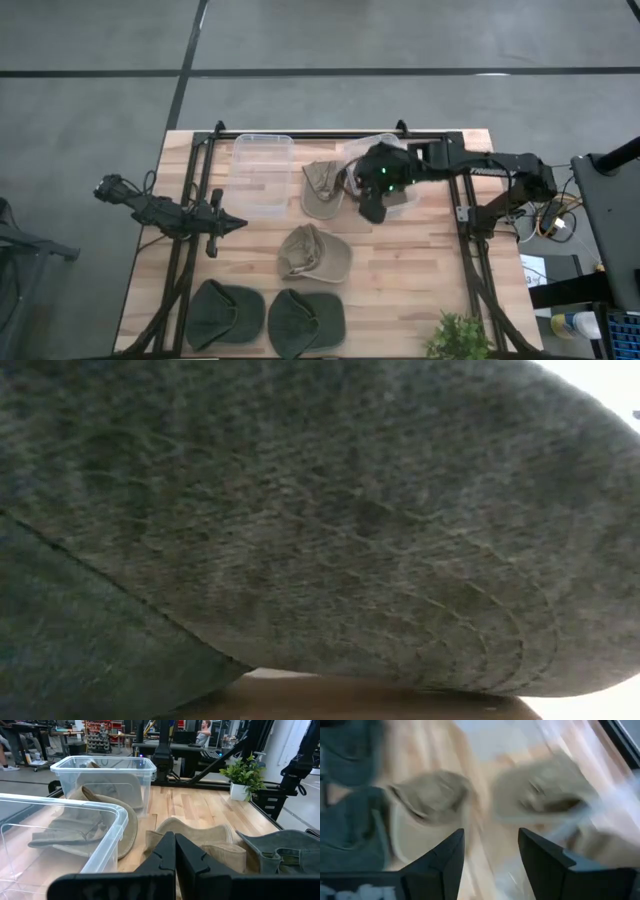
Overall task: Pick & Place hat
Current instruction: Put the bottom brown cap into the right transparent bin
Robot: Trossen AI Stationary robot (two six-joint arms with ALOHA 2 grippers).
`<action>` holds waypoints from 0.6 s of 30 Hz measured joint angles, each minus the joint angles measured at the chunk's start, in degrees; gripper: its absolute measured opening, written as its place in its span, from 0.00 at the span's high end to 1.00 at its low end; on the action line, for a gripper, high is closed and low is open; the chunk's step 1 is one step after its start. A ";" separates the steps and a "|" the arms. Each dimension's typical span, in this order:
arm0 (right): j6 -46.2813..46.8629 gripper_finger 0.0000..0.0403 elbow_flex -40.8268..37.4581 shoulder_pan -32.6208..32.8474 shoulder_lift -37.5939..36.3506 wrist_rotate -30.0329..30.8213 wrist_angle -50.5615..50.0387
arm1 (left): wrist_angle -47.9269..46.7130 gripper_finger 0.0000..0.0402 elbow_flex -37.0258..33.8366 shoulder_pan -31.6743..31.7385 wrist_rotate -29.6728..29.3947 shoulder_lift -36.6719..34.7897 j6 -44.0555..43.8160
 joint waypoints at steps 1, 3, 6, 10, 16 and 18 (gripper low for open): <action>-0.49 0.56 -0.06 1.44 0.00 0.02 1.97 | -0.02 1.00 0.00 0.00 0.00 0.00 0.00; -1.01 0.56 -0.22 4.05 0.00 0.02 5.66 | 0.00 1.00 0.00 0.00 0.00 0.01 0.00; -1.08 0.56 -0.56 6.94 0.00 0.00 10.36 | -0.01 1.00 0.00 0.00 0.00 0.00 0.00; 0.05 0.56 -1.98 9.71 0.00 0.32 14.73 | -0.02 1.00 0.00 0.00 0.00 0.00 0.00; 1.94 0.56 -7.91 12.72 0.26 2.98 22.45 | 0.00 1.00 0.00 0.00 0.00 0.00 0.00; 3.05 0.56 -9.61 13.31 1.11 3.27 25.29 | -0.02 1.00 0.00 0.00 0.00 0.02 0.00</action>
